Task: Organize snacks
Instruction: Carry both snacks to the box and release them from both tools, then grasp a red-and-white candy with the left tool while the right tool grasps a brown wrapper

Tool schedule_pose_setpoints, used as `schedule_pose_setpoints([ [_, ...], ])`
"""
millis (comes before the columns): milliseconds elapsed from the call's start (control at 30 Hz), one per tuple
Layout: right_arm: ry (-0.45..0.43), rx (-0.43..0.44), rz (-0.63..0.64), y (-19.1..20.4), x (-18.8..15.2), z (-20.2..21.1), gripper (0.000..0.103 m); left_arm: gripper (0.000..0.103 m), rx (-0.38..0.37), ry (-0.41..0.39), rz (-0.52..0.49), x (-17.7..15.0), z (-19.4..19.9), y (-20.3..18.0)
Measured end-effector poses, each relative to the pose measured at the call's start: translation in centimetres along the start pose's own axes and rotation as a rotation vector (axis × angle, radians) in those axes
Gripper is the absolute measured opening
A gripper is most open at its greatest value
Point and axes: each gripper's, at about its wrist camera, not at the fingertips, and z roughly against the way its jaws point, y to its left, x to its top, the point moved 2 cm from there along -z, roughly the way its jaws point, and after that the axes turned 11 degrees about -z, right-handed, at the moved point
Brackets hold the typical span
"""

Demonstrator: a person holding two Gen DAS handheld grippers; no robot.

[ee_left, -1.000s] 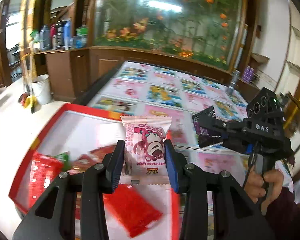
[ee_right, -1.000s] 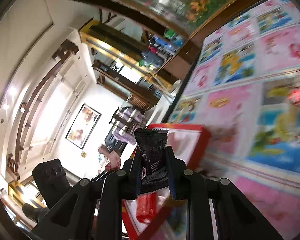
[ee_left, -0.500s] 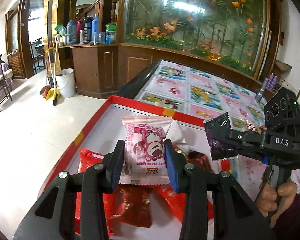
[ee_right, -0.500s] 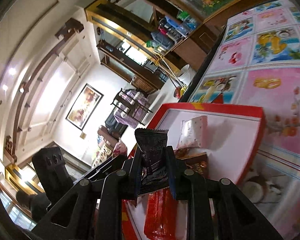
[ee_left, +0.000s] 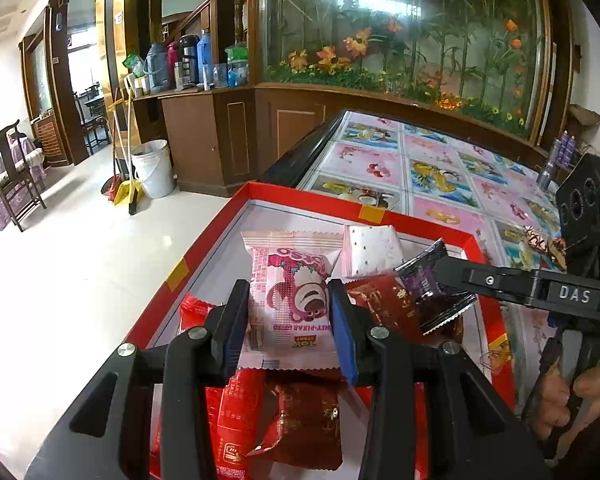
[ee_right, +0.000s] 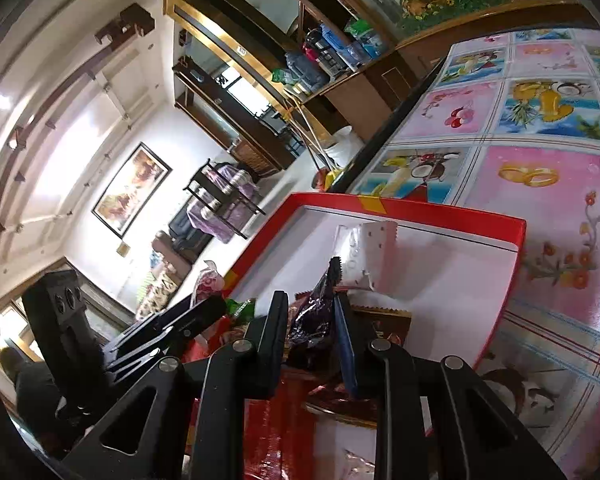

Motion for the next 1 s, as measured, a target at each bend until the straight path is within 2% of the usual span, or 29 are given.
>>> schedule_pose_setpoints([
  [167,-0.013,0.012,-0.015,-0.1,0.0,0.9,0.027,0.039,0.028,0.015,-0.007,-0.1,-0.2,-0.2],
  [300,-0.024,0.016,-0.022,-0.1,0.3,1.5,0.029,0.056,0.041,0.028,0.011,0.0,-0.3,-0.2],
  [367,-0.034,0.019,-0.024,0.0,0.8,2.1,0.035,0.066,0.059,0.029,0.018,0.0,-0.1,0.0],
  [600,-0.135,-0.016,-0.049,-1.3,2.6,6.0,0.049,0.074,0.083,-0.031,-0.038,1.5,1.8,-1.2],
  [700,-0.217,-0.048,-0.061,-2.6,3.7,9.3,0.055,0.077,0.069,-0.035,-0.079,2.3,1.9,-2.4],
  [800,-0.307,-0.130,-0.069,-4.8,5.1,13.7,0.059,0.077,0.054,-0.032,-0.109,2.8,1.9,-3.8],
  [933,-0.418,-0.253,-0.142,-9.7,6.3,20.8,0.063,0.077,-0.006,-0.015,-0.136,3.5,1.6,-6.3],
  [1000,-0.445,-0.284,-0.203,-12.3,6.6,23.6,0.064,0.076,-0.031,-0.021,-0.173,4.2,1.6,-8.2],
])
